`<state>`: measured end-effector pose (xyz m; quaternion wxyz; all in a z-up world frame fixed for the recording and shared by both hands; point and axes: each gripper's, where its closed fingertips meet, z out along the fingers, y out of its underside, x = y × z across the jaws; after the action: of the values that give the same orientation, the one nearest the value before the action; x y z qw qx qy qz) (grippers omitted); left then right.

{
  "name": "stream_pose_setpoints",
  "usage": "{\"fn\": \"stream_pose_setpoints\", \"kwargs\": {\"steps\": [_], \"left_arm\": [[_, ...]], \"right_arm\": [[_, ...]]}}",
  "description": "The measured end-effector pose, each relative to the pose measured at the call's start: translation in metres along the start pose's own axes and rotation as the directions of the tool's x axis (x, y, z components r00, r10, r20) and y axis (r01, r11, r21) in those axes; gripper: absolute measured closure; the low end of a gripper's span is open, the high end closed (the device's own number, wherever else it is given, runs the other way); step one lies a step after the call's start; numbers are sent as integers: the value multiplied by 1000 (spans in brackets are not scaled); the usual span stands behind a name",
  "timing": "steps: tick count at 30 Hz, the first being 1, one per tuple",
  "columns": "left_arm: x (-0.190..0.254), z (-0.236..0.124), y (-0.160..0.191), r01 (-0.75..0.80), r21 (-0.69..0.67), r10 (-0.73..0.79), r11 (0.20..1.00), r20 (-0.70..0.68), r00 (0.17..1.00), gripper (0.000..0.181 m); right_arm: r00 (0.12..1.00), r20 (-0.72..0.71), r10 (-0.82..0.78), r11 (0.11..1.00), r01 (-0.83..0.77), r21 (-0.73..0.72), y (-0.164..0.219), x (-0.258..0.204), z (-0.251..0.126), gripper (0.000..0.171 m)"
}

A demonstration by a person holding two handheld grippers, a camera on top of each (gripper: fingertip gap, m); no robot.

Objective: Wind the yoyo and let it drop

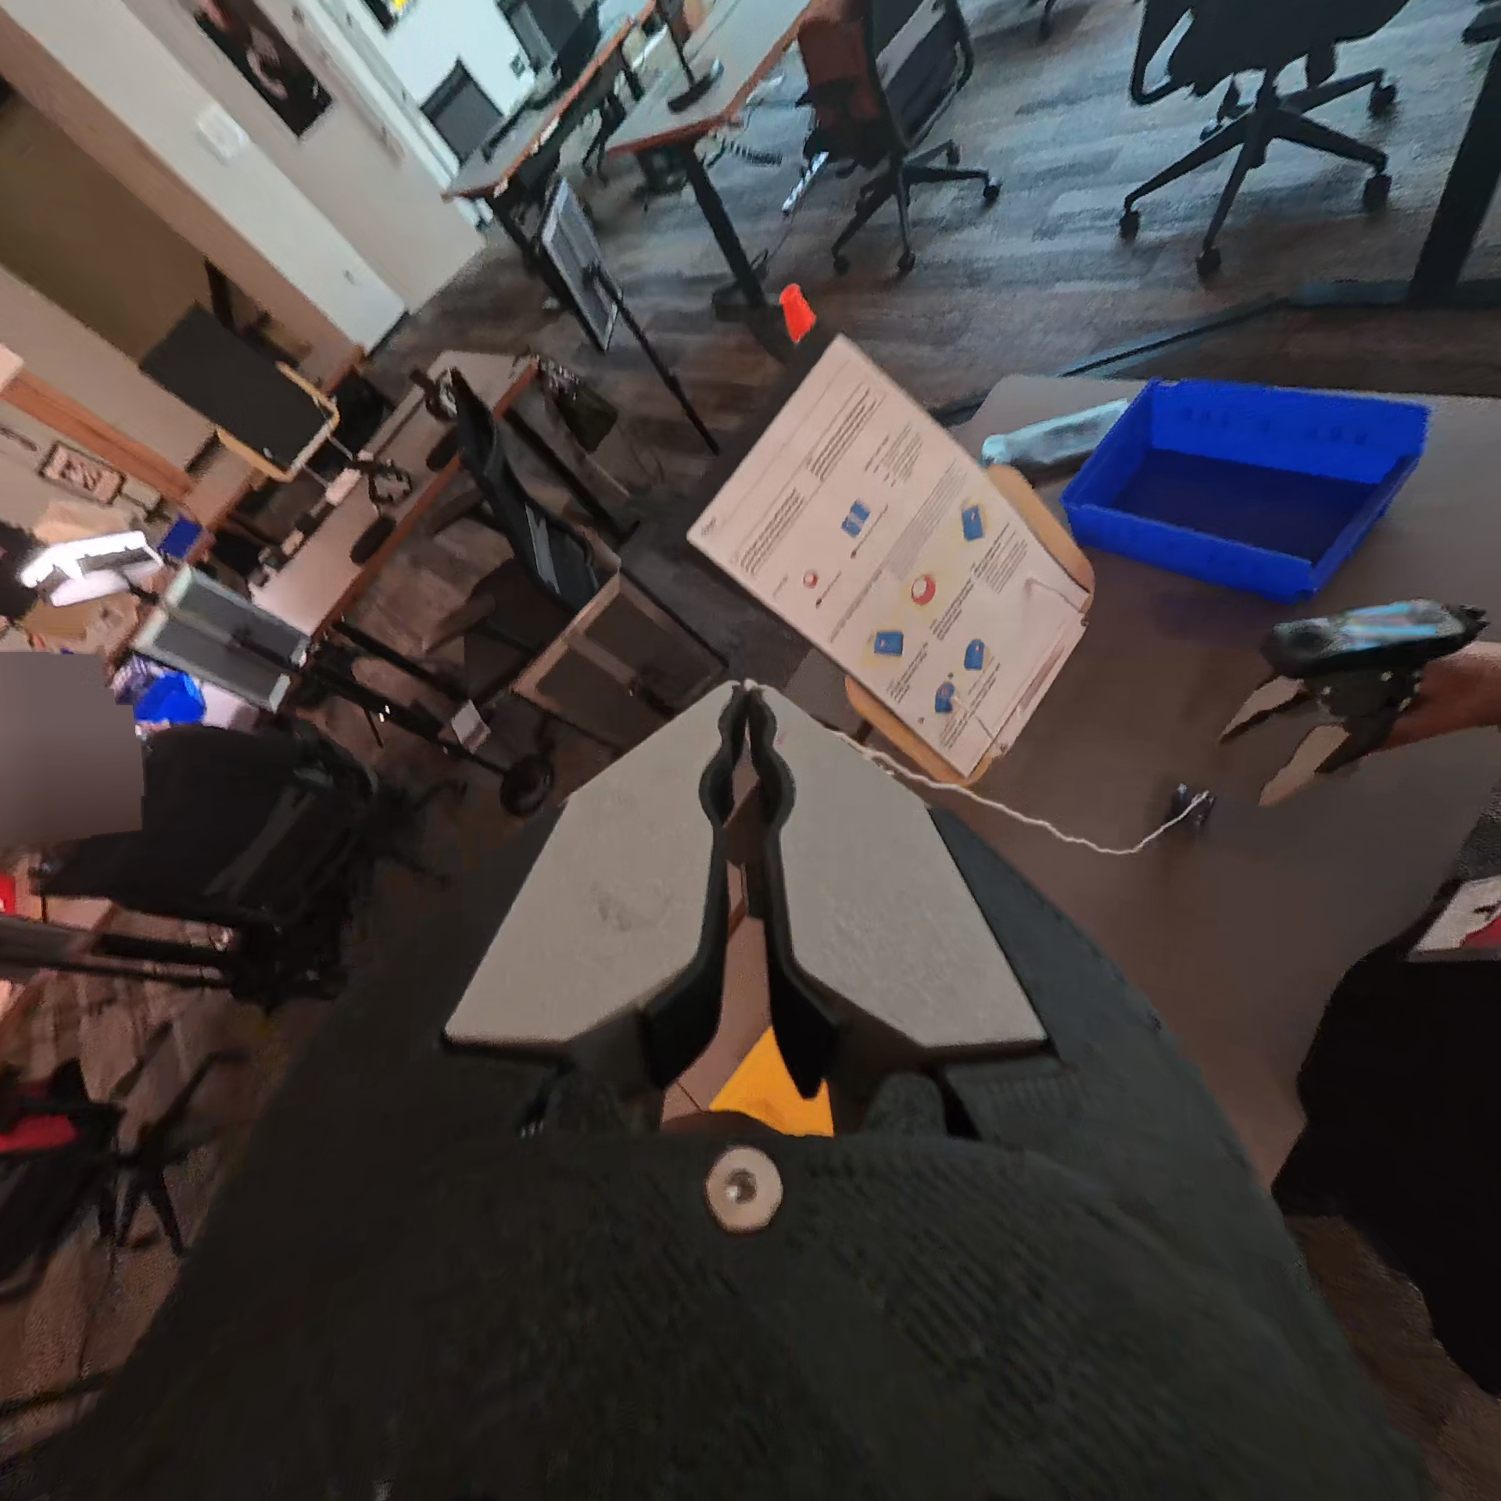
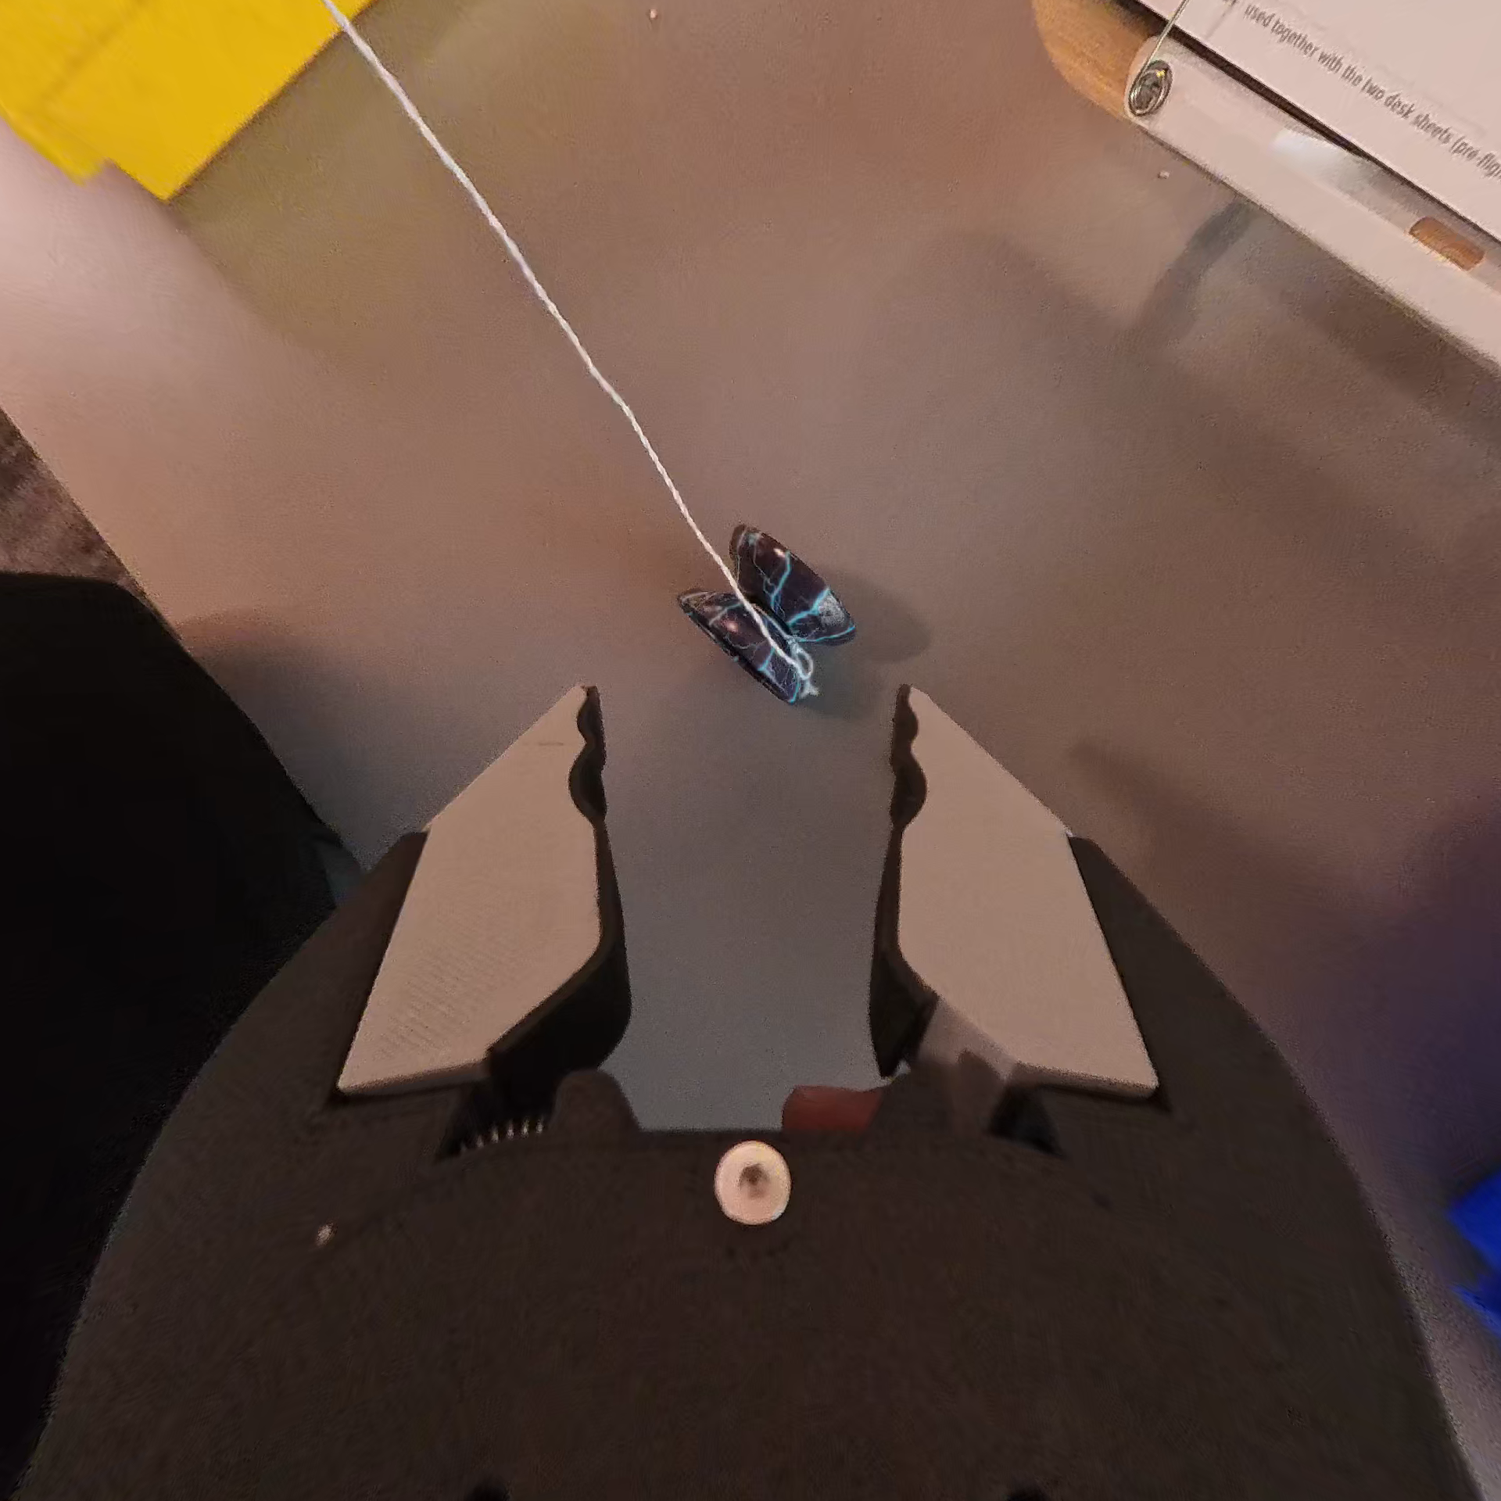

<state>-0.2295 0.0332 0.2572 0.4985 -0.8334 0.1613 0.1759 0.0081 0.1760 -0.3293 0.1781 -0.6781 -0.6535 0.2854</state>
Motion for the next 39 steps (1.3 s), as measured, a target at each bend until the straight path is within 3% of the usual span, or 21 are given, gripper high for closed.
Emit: {"fn": "stream_pose_setpoints", "kwargs": {"steps": [9,14,19,28,39], "left_arm": [[4,55,170,299,-142,-299,943,25,954,181],[53,92,257,443,-255,-457,860,5,890,181],[115,119,320,553,-322,-584,768,2,812,181],[218,150,375,693,-388,-762,608,-40,646,181],[221,155,398,701,-416,-765,579,19,643,181]], "right_arm": [[978,-15,-206,973,204,-105,6,23,10,104],[956,-15,-292,942,285,-175,13,38,12,108],[937,19,-349,919,346,-191,9,37,12,110],[930,38,-365,909,365,-202,12,38,14,119],[845,68,-530,788,520,-330,29,48,33,121]]}}
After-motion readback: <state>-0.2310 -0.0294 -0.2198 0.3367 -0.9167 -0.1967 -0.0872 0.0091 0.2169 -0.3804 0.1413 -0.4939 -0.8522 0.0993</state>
